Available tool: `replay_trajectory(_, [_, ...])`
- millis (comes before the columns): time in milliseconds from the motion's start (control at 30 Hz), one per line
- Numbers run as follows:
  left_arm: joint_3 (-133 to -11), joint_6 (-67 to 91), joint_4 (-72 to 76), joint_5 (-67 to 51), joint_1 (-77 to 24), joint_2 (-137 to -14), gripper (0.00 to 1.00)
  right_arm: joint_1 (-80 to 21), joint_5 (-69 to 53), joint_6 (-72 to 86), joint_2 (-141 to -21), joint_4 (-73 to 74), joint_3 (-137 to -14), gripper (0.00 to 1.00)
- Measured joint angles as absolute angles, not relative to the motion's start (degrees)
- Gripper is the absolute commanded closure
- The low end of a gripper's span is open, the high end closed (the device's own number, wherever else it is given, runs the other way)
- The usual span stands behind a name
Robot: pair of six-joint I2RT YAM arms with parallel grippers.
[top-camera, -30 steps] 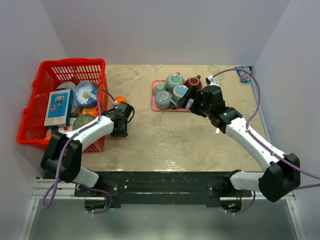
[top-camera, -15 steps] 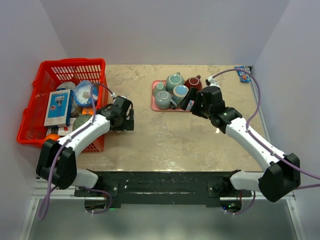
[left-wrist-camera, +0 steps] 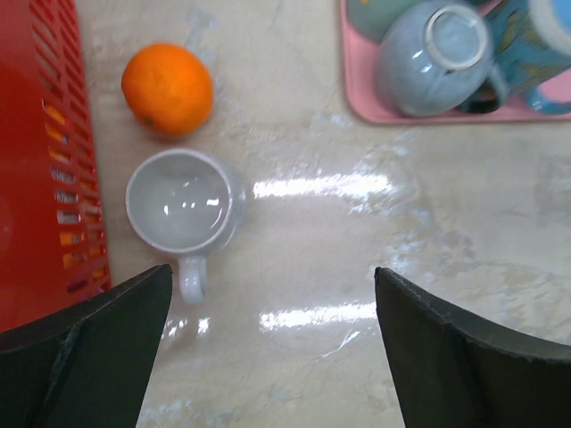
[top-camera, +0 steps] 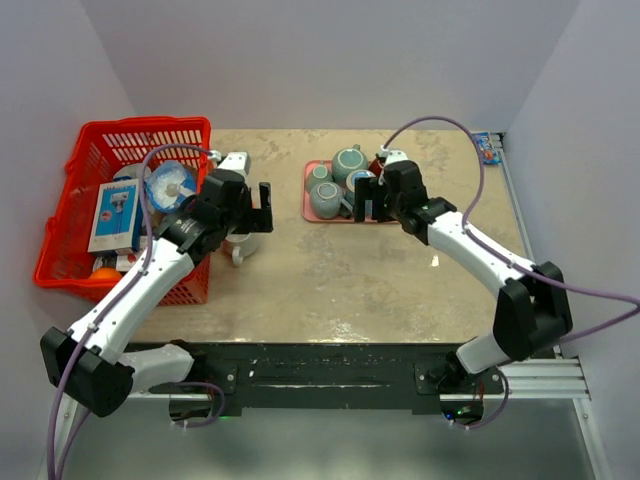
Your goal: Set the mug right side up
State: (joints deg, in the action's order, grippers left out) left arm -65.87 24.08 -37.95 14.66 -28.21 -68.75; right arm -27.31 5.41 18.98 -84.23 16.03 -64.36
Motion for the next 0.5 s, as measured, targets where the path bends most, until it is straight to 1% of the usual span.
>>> replay_trajectory(167, [-66.7, 23.0, -33.7, 11.1, -28.2, -66.2, 0.01, -26.8, 7.6, 9.4, -92.2, 16.6, -69.4, 0.04])
replay_trajectory(233, [-66.8, 22.9, -32.1, 9.3, -28.2, -66.2, 0.01, -26.3, 8.2, 6.3, -94.7, 16.7, -71.6, 0.06])
replay_trajectory(400, [-66.8, 22.9, -29.3, 5.7, -28.2, -66.2, 0.01, -24.5, 7.7, 0.1, -99.1, 17.0, -74.7, 0.17])
replay_trajectory(500, [-66.9, 22.9, -28.8, 4.8, -28.2, -66.7, 0.01, -22.5, 5.1, -1.6, -101.5, 18.3, -75.9, 0.18])
